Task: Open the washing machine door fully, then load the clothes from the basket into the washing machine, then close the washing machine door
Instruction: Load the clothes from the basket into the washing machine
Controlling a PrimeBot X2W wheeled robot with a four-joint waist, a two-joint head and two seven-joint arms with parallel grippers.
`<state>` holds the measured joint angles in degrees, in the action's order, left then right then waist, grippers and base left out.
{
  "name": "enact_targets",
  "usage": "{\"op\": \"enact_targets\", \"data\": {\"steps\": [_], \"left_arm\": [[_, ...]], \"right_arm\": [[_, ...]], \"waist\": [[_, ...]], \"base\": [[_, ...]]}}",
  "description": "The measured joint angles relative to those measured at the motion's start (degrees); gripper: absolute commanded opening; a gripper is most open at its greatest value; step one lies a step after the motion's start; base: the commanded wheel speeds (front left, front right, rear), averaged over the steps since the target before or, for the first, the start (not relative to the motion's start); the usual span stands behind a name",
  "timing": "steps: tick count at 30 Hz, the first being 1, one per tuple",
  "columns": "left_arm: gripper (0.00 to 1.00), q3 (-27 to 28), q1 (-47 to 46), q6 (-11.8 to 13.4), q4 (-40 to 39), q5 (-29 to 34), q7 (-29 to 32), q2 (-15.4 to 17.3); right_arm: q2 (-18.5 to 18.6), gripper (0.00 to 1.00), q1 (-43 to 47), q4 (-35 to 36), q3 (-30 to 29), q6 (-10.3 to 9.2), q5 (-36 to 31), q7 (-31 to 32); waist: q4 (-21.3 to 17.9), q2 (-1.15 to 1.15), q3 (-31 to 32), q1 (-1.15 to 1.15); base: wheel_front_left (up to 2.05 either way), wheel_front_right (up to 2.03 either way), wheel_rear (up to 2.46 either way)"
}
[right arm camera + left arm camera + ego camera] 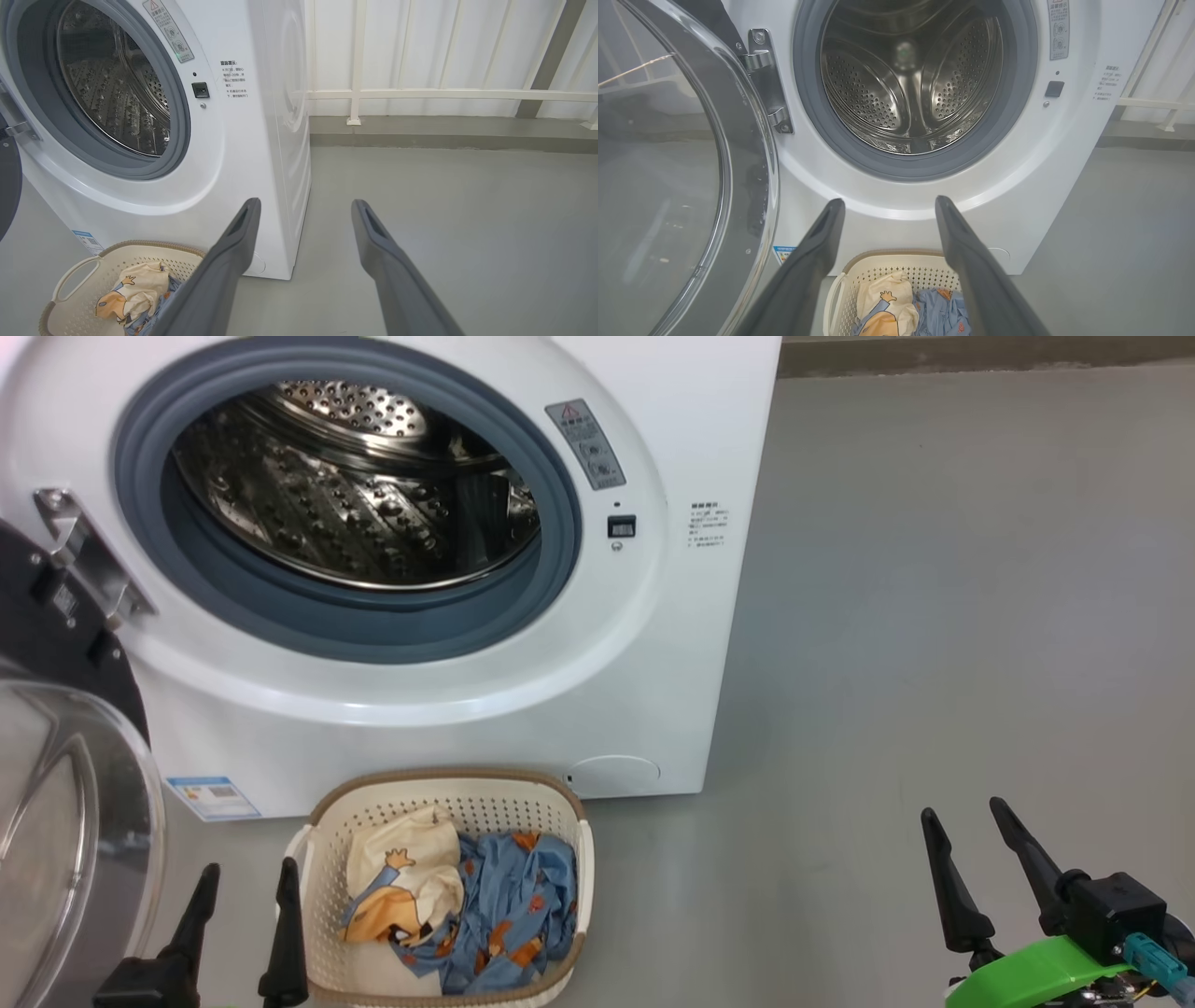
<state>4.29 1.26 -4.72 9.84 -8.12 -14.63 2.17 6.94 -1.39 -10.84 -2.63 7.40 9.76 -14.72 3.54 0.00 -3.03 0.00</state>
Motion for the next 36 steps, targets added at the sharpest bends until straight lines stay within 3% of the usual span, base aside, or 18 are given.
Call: {"op": "enact_targets", "data": {"steps": [20,36], "left_arm": [[1.00,-1.35,0.65,-0.59,0.22,-0.25,0.00,0.00],[1.00,-3.03,-0.93,-0.68,1.00,-1.19,0.00,0.01]], "right_arm": [[-0.01,1.00,0.01,-0.08,-0.10,0.00,0.10,0.00],[-0.01,1.00,-0.08,-0.43,-0.14,0.00,0.52,0.00]], "waist": [[-0.15,0.00,0.01,0.00],[-0.07,0.00,-5.40,0.00]], "base": [[0.16,-0.16,0.00],[0.00,0.00,0.00]]}}
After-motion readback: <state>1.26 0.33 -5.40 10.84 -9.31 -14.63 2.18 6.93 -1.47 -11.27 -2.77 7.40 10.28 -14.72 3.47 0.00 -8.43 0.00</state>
